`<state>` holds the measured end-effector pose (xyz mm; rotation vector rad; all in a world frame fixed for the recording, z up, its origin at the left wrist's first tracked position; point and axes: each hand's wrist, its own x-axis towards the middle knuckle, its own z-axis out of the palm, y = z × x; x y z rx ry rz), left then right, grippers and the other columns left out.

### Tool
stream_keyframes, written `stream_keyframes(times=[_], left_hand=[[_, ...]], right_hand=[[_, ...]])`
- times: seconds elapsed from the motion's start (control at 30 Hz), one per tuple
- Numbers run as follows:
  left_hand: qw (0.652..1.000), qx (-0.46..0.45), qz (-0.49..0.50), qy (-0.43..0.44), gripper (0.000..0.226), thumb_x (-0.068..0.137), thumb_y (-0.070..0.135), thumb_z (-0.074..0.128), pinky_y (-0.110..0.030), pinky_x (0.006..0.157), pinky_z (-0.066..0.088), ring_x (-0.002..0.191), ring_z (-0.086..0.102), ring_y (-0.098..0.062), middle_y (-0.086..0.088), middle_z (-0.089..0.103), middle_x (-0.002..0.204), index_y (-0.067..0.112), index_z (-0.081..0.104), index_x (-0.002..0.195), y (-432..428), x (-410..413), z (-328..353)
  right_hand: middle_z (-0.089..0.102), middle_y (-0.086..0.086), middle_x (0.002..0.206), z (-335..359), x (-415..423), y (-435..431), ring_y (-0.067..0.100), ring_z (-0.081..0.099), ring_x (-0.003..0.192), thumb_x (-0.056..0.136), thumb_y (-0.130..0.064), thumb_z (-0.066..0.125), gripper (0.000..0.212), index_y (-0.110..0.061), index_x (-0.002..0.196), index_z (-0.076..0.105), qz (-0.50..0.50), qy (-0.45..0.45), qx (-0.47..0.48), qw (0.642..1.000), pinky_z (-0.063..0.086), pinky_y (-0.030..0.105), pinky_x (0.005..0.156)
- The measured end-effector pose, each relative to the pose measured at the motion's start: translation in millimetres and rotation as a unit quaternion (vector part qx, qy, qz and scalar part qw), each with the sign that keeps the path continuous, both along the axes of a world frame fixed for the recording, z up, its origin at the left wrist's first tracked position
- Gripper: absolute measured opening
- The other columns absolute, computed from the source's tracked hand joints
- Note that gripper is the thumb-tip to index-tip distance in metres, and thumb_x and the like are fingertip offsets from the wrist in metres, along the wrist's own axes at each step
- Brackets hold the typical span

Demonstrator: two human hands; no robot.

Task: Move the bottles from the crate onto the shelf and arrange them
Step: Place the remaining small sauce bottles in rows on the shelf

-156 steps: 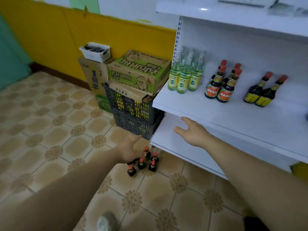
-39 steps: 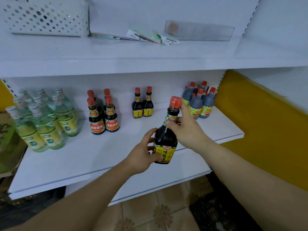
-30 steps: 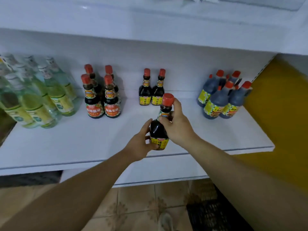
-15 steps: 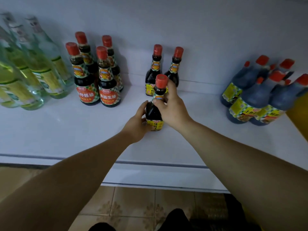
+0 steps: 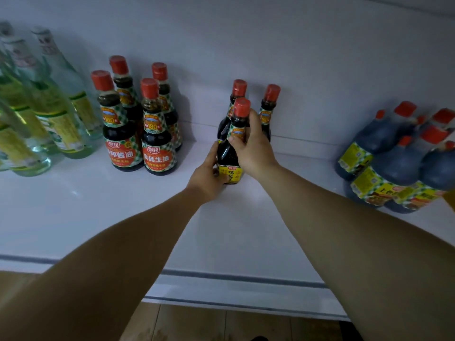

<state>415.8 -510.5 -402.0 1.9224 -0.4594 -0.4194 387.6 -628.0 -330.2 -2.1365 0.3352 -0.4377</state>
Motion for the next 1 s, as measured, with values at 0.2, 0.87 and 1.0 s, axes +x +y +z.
stream_keyframes(times=[0.2, 0.87, 1.0], left_hand=[[0.999, 0.013, 0.009, -0.035, 0.096, 0.082, 0.008, 0.067, -0.032, 0.099, 0.045, 0.118, 0.055, -0.016, 0.004, 0.053, 0.13, 0.034, 0.004, 0.15, -7, 8, -1], [0.93, 0.293, -0.217, -0.053, 0.083, 0.089, 0.043, 0.059, -0.027, 0.104, 0.031, 0.137, 0.033, -0.024, -0.002, 0.011, 0.159, 0.027, 0.007, 0.152, 108, -47, 175], [0.926, 0.279, -0.239, -0.093, 0.08, 0.09, 0.039, 0.059, -0.025, 0.106, 0.028, 0.14, 0.029, -0.022, -0.001, 0.015, 0.158, 0.027, 0.008, 0.151, 135, -74, 223]], right_hand=[[0.06, 0.002, 0.116, -5, 16, -5, 0.019, 0.059, 0.109, 0.089, -0.013, 0.06, 0.051, -0.028, 0.132, 0.038, -0.01, -0.03, -0.003, 0.999, 0.048, 0.044, 0.098], [0.027, 0.008, 0.155, 143, -132, 46, 0.025, 0.03, 0.14, 0.092, -0.046, 0.055, 0.075, -0.021, 0.152, 0.018, -0.053, 0.239, -0.076, 0.966, 0.028, 0.03, 0.108], [0.02, 0.005, 0.159, 192, -170, 72, 0.023, 0.026, 0.143, 0.093, -0.054, 0.047, 0.075, -0.021, 0.153, 0.016, -0.069, 0.244, -0.105, 0.962, 0.025, 0.028, 0.11]])
